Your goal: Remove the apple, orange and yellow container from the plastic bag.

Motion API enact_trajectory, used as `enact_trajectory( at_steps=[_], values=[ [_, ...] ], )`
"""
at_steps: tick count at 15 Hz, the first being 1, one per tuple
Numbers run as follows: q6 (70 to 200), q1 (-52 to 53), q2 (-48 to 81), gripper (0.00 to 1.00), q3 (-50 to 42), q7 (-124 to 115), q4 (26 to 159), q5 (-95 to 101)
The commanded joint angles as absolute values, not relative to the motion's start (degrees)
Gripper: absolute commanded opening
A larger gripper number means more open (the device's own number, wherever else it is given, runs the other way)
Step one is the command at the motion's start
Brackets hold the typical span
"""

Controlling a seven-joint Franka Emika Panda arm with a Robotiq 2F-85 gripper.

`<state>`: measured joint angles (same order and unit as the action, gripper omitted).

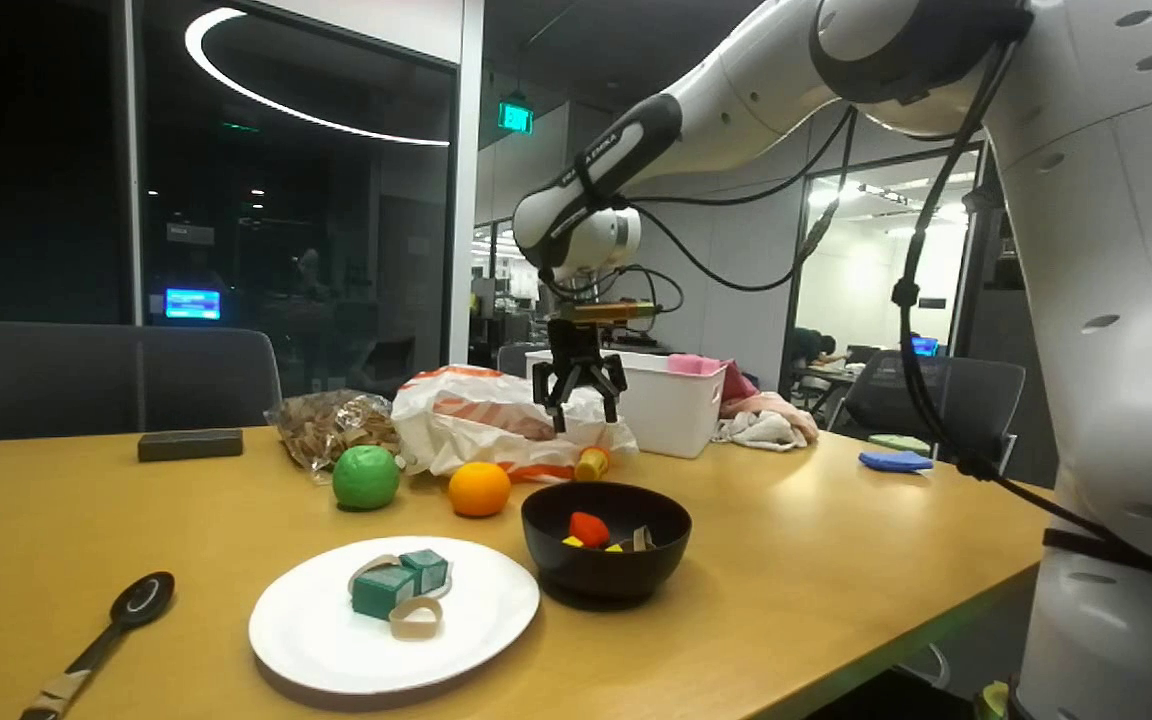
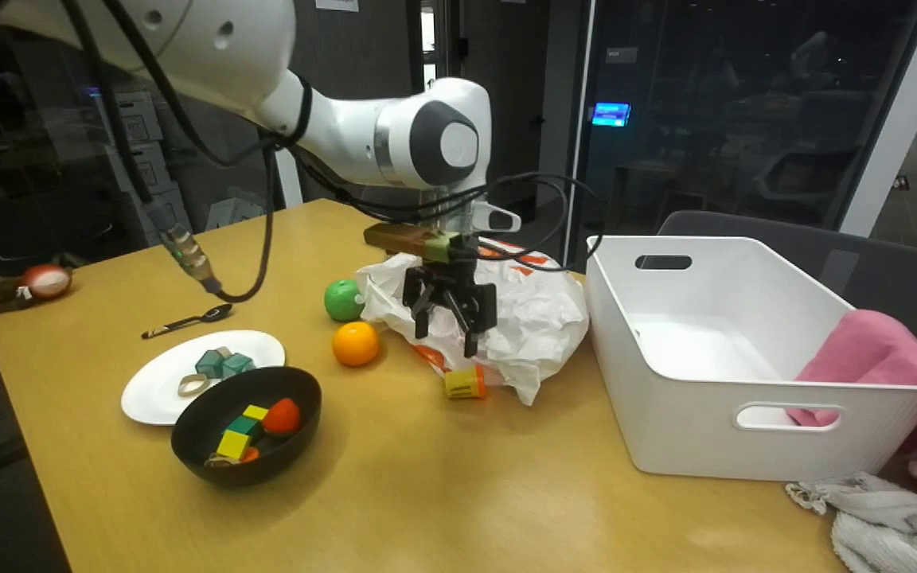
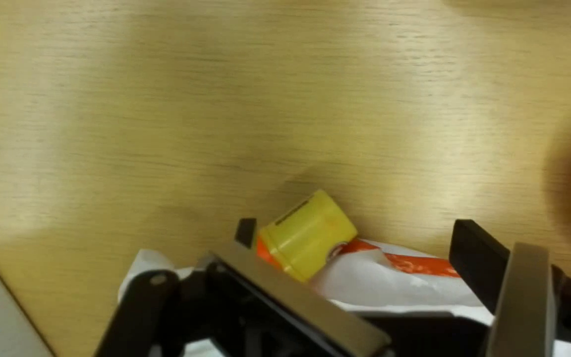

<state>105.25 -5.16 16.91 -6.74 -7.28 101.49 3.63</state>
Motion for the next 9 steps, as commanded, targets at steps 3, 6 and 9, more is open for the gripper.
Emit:
enact_trajectory(
  at_steps=[3, 6, 9],
  values=[
    [105.4, -3.3, 9.2, 1.0, -3.2, 0.8, 106.7, 3.1],
    [105.3, -2.7, 7.3, 1.0, -1.7, 4.2, 108.7, 2.2],
    [104.9, -2.5, 9.5, 1.0, -1.7, 2.8, 106.9, 2.9]
  ],
)
